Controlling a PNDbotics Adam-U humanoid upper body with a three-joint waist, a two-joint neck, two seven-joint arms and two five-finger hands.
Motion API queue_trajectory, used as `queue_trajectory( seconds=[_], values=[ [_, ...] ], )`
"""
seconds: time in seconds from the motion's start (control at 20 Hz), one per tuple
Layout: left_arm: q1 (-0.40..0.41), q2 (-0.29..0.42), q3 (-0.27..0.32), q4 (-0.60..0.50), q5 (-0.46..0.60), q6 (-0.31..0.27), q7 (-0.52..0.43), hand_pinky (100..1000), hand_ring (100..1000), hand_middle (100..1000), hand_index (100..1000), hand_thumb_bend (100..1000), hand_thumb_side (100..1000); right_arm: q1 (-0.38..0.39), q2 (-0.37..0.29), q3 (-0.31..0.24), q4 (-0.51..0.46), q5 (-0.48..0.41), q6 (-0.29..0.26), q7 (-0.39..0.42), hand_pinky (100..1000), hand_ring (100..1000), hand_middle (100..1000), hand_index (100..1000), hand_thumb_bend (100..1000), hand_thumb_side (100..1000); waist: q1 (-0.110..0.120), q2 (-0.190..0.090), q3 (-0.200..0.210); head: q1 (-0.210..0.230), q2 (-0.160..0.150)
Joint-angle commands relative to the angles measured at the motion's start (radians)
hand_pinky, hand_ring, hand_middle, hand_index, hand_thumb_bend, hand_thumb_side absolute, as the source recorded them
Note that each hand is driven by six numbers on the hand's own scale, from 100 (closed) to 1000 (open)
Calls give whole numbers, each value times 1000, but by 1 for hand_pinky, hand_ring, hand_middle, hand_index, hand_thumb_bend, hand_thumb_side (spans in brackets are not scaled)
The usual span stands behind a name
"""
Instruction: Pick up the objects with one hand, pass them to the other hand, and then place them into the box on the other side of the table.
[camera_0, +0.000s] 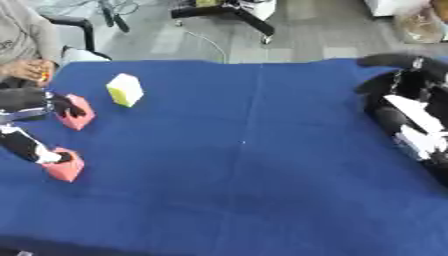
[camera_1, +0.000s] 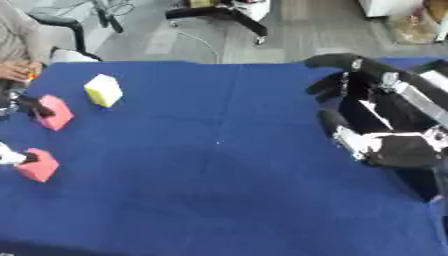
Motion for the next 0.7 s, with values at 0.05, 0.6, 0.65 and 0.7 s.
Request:
queue_trajectory(
  seconds=[0.05, 0.6, 0.65, 0.7],
  values=[
    [-13, 51, 1, 73, -20, -17, -37, 817, 774, 769, 887, 448, 339, -10, -23, -5, -21, 7, 2, -3, 741, 772, 888, 915, 119, 296, 13, -29, -2, -7, 2],
    [-28, -9, 16, 208, -104, -9, 113, 811, 770, 775, 896, 418, 352, -12, -20, -6, -21, 7, 3, -6, 741, 772, 888, 915, 117, 298, 12, -28, -12, -19, 1],
    [-32, -17, 14, 222, -116, -8, 135, 812, 771, 778, 899, 420, 353, -12, -19, -6, -21, 7, 4, -7, 740, 772, 888, 915, 117, 298, 12, -27, -13, -20, 1],
    [-36, -24, 12, 235, -127, -10, 152, 812, 772, 779, 900, 422, 355, -12, -19, -7, -21, 7, 4, -7, 740, 772, 888, 915, 117, 298, 12, -27, -13, -21, 0]
  ],
)
